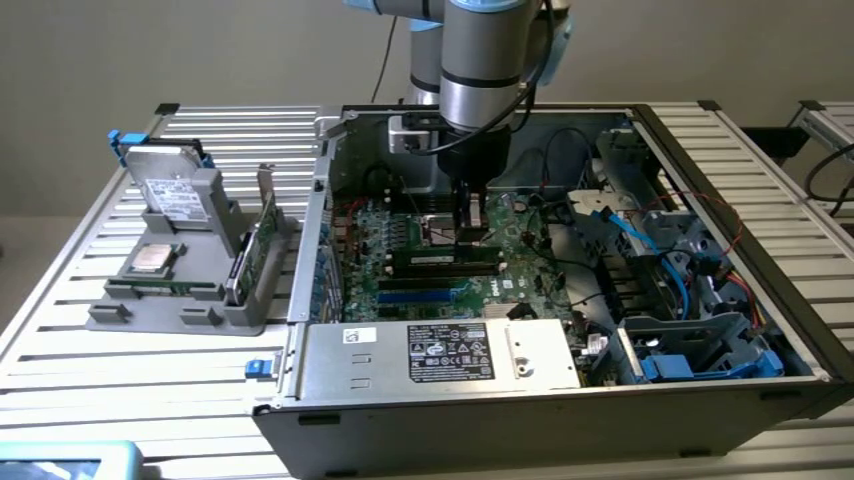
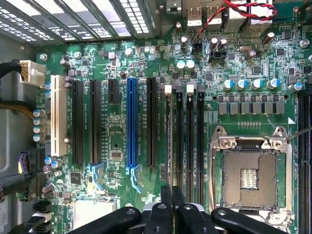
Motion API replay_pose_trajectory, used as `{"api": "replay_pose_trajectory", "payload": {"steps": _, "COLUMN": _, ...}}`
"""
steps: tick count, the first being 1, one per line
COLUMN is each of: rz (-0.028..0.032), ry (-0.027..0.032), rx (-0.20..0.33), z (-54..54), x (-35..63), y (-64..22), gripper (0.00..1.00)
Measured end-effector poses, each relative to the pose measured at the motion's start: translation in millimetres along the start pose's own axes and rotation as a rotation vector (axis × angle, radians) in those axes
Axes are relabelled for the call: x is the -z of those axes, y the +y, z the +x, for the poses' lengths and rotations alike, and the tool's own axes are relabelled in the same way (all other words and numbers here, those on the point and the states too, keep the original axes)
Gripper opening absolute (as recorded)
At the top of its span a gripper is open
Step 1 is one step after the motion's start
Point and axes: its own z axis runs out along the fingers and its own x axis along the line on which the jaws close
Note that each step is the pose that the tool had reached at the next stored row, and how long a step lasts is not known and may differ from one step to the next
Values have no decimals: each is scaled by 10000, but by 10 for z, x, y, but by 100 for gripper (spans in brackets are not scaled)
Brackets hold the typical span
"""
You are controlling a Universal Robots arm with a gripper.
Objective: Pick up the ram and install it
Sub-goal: 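Insert the ram into the slot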
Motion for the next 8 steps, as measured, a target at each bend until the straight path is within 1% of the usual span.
{"api": "replay_pose_trajectory", "payload": {"steps": 5, "rz": 0, "ry": 2, "rx": -1, "z": 3, "x": -7, "y": 0, "gripper": 12}}
{"api": "replay_pose_trajectory", "payload": {"steps": 8, "rz": 1, "ry": 21, "rx": 0, "z": 2, "x": -18, "y": 0, "gripper": 12}}
